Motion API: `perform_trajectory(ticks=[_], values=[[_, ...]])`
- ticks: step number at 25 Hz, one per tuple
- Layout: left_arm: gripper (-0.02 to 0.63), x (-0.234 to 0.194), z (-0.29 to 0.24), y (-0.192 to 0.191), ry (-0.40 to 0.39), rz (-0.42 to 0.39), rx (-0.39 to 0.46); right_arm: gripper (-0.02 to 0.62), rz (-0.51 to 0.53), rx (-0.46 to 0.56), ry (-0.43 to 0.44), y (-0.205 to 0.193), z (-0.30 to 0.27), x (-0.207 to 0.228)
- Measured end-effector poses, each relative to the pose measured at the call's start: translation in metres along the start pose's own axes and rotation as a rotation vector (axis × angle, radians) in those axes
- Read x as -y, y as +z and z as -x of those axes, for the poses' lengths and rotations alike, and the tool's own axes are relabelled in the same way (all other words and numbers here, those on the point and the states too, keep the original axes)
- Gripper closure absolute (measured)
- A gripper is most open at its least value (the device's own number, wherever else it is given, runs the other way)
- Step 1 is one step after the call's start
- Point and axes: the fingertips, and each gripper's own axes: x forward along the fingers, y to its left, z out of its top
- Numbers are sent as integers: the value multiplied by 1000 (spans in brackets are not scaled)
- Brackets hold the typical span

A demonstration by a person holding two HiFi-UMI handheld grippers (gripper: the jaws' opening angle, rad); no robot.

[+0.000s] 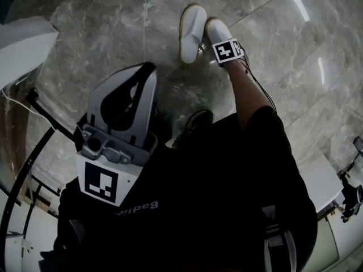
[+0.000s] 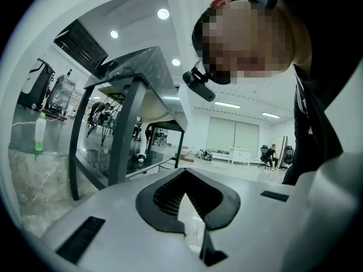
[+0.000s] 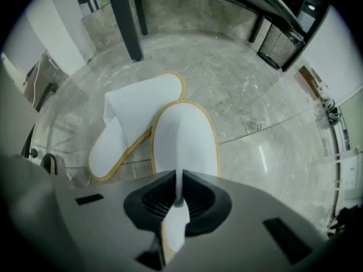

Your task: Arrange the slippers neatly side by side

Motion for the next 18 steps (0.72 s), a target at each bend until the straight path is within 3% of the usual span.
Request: perform_trajectory(ticks=[4, 6, 11, 18], values=[[606, 0, 0, -3, -13, 44, 0, 576, -131, 33, 39, 11, 12, 8], [606, 0, 0, -3, -20, 53, 6, 577, -234, 83, 123, 24, 15, 1], [606, 8, -3, -5, -52, 51, 1, 577, -501, 61, 219, 24, 23, 3], [606, 18, -4, -12, -72, -6, -26, 576, -713, 69, 250, 26, 7, 14]])
